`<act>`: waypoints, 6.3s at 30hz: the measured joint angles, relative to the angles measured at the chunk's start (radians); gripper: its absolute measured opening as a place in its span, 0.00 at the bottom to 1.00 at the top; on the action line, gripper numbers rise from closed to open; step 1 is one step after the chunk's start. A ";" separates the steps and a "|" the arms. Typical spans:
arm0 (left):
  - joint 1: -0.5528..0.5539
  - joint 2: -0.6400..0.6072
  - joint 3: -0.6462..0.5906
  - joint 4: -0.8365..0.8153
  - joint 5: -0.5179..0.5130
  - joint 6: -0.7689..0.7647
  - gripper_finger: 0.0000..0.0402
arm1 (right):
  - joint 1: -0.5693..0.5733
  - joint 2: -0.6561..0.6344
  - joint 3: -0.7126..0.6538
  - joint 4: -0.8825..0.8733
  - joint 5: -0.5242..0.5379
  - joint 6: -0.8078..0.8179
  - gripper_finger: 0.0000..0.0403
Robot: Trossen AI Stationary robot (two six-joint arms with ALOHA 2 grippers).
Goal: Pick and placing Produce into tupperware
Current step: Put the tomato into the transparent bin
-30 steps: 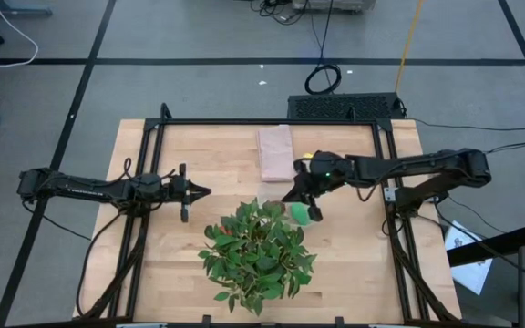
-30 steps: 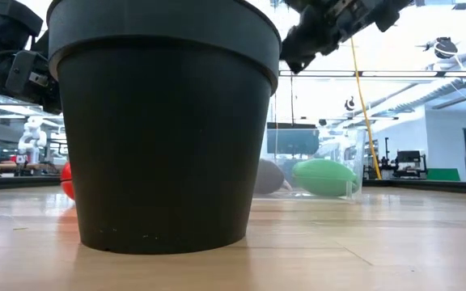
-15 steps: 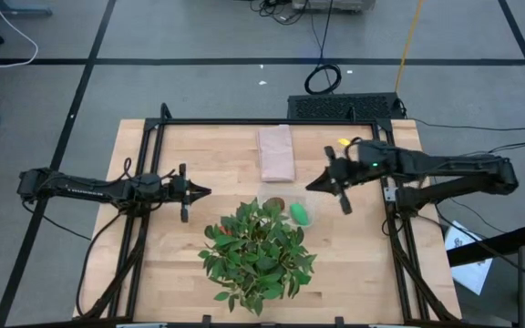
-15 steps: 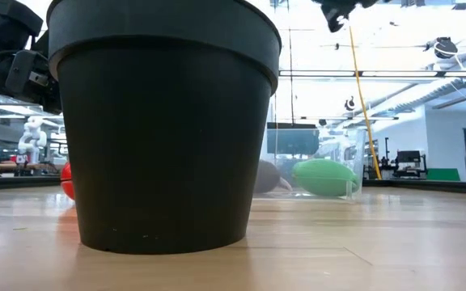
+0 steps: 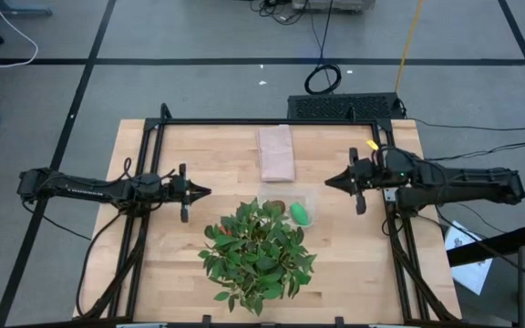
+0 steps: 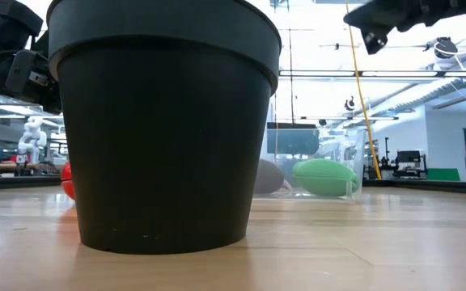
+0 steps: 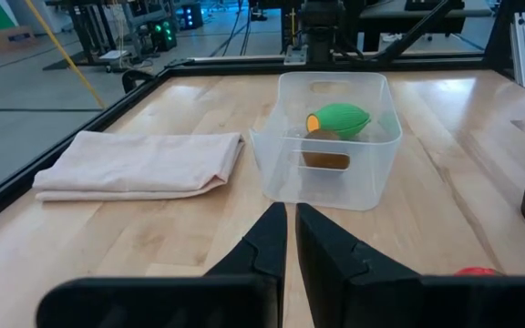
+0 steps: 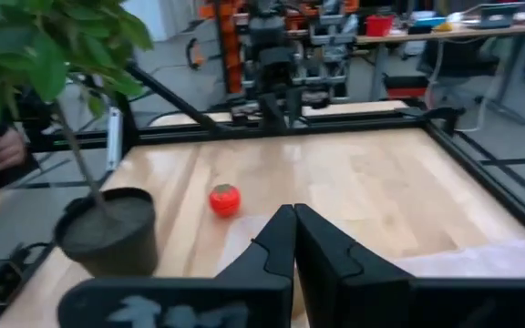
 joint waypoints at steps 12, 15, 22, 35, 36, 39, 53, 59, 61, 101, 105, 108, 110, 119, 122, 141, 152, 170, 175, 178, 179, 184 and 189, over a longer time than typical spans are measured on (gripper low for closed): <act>0.000 0.000 0.000 0.003 0.000 -0.005 0.08 | -0.001 -0.122 -0.154 0.129 0.117 0.021 0.00; 0.000 0.000 0.000 0.003 0.000 -0.011 0.08 | -0.001 -0.143 -0.204 0.164 0.097 0.017 0.00; 0.000 0.000 0.000 0.000 0.000 -0.011 0.08 | 0.000 -0.196 -0.275 0.244 0.083 0.044 0.00; 0.000 0.000 0.000 -0.001 0.000 -0.011 0.08 | -0.001 -0.306 -0.381 0.294 0.097 0.038 0.00; 0.000 0.000 0.000 -0.002 0.000 -0.011 0.08 | 0.000 -0.311 -0.391 0.314 0.097 0.038 0.00; 0.000 0.000 0.000 -0.002 0.000 -0.011 0.08 | 0.000 -0.313 -0.412 0.340 0.097 0.034 0.00; 0.000 0.000 0.000 -0.024 0.000 -0.013 0.08 | 0.000 -0.313 -0.473 0.409 0.096 0.018 0.00; 0.000 0.000 0.000 -0.024 0.000 -0.015 0.08 | 0.000 -0.313 -0.473 0.403 0.096 -0.017 0.00; 0.000 0.000 0.000 -0.024 0.000 -0.015 0.08 | 0.000 -0.313 -0.473 0.403 0.096 -0.021 0.00; -0.045 0.000 0.078 0.001 0.041 -0.090 0.11 | 0.000 -0.312 -0.539 0.438 0.094 -0.010 0.00; -0.092 0.000 0.103 -0.033 0.048 -0.132 0.22 | 0.000 -0.313 -0.554 0.488 0.095 -0.010 0.00; -0.128 0.000 0.110 -0.050 0.034 -0.146 0.33 | 0.000 -0.312 -0.555 0.507 0.095 -0.010 0.00; -0.150 0.001 0.111 -0.055 0.028 -0.157 0.41 | 0.000 -0.314 -0.555 0.517 0.095 -0.010 0.00; -0.238 0.081 0.139 -0.053 0.012 -0.176 0.60 | 0.000 -0.312 -0.557 0.502 0.095 -0.010 0.00; -0.267 0.140 0.198 -0.072 0.046 -0.177 0.61 | 0.000 -0.313 -0.558 0.496 0.095 -0.010 0.00; -0.324 0.660 0.621 -0.607 0.116 -0.487 0.61 | 0.000 -0.312 -0.559 0.448 0.092 -0.006 0.00; -0.323 0.800 0.775 -0.745 0.161 -0.479 0.68 | 0.000 -0.313 -0.559 0.449 0.089 0.020 0.00; -0.267 0.860 0.780 -0.788 0.085 -0.404 0.85 | 0.000 -0.313 -0.560 0.439 0.087 0.029 0.00; -0.268 0.926 0.780 -0.767 0.104 -0.412 0.85 | 0.000 -0.309 -0.560 0.438 0.087 0.031 0.00; -0.268 0.950 0.782 -0.741 0.110 -0.410 0.85 | 0.000 -0.308 -0.560 0.437 0.087 0.032 0.00; -0.268 0.957 0.782 -0.747 0.110 -0.411 0.85 | 0.000 -0.308 -0.560 0.438 0.087 0.032 0.00; -0.268 0.979 0.781 -0.742 0.125 -0.422 0.85 | 0.000 -0.305 -0.560 0.436 0.087 0.038 0.00; -0.271 0.999 0.781 -0.736 0.132 -0.433 0.85 | 0.000 -0.304 -0.560 0.437 0.088 0.037 0.00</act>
